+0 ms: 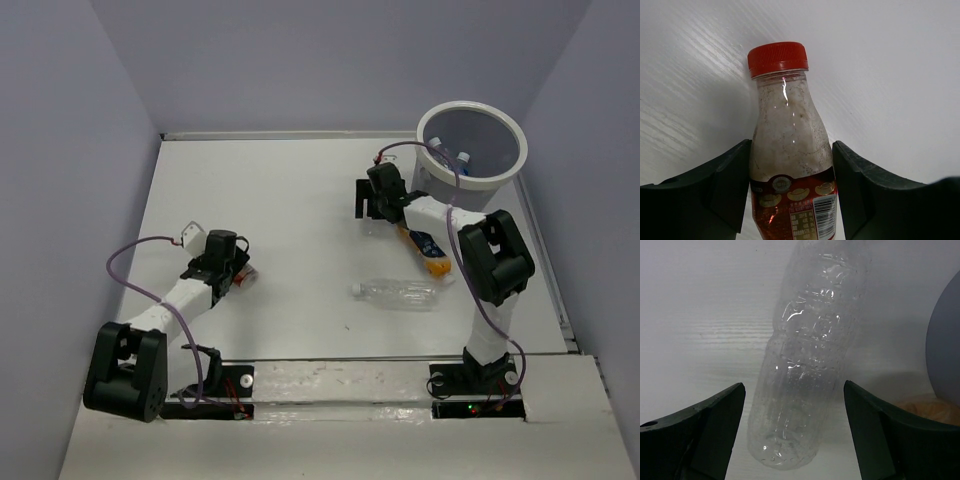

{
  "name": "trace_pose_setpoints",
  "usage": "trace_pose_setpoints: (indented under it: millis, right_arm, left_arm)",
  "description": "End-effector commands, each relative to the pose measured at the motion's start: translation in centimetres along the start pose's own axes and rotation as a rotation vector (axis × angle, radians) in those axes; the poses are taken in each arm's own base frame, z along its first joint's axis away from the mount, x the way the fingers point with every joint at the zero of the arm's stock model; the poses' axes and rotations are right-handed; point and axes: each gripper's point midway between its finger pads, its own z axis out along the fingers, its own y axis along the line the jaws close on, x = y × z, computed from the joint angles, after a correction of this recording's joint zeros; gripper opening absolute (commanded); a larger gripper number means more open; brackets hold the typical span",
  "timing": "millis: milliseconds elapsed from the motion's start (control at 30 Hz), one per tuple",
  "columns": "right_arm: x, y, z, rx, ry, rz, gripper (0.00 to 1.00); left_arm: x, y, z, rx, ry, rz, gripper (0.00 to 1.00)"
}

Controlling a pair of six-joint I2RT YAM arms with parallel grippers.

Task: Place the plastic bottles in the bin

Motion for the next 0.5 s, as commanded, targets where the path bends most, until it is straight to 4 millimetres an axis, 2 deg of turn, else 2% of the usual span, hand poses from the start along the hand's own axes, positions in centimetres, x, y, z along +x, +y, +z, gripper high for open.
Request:
trace_pose_setpoints:
  millis: [0,67,100,133,200,267,300,333,367,433,467]
  right_arm:
    - [-1.8,-0.3,0.9,0.071,-0.045,0.005,0.79]
    - [-1.5,0.2,1.1,0.065,-0.037,-0.002,0.71]
    - [-1.5,0.8,0.9,0.054,-0.04,-0.007,0.63]
    - [-1.6,0.9,0.8,0.054,-0.045,-0.006,0.59]
    - [-2.0,2.3,0.3,0.029,-0.065,-0.025,0.58]
    - [-2.0,2.5,0.6,0.021,-0.054,-0.034,0.61]
    - [-1.8,2.5,0.8,0.025,-0.046,-0.038,0.58]
    - [-1.5,2.4,1.0,0.03,-0.041,-0.041,0.53]
    - [-1.5,2.3,1.0,0.035,-0.041,-0.037,0.43]
    - [-1.4,2.5,0.2,0.034,-0.048,-0.036,0.4]
    - [-2.9,3.3,-1.3,0.006,-0.095,-0.036,0.39]
  left_arm:
    - [-1.3,-1.7,-1.4,0.117,-0.033,-0.01,0.33]
    - [-1.9,-2.5,-2.4,0.171,-0.049,-0.02,0.33]
    - [-1.9,-3.0,-2.7,0.205,-0.047,-0.016,0.31]
    - [-1.9,-3.3,-3.0,0.232,-0.047,-0.016,0.31]
    - [-2.1,-4.1,-3.7,0.292,-0.054,-0.024,0.3]
    - [-2.0,-4.3,-3.9,0.306,-0.047,-0.035,0.29]
    - [-1.9,-4.4,-3.9,0.311,-0.043,-0.034,0.25]
    - [-1.8,-4.4,-3.9,0.311,-0.037,-0.032,0.24]
    - [-2.0,-4.7,-4.1,0.319,-0.035,-0.027,0.22]
    - [-2.3,-4.9,-4.5,0.327,-0.042,-0.024,0.21]
    - [-2.8,-5.2,-4.8,0.339,-0.053,-0.02,0.21]
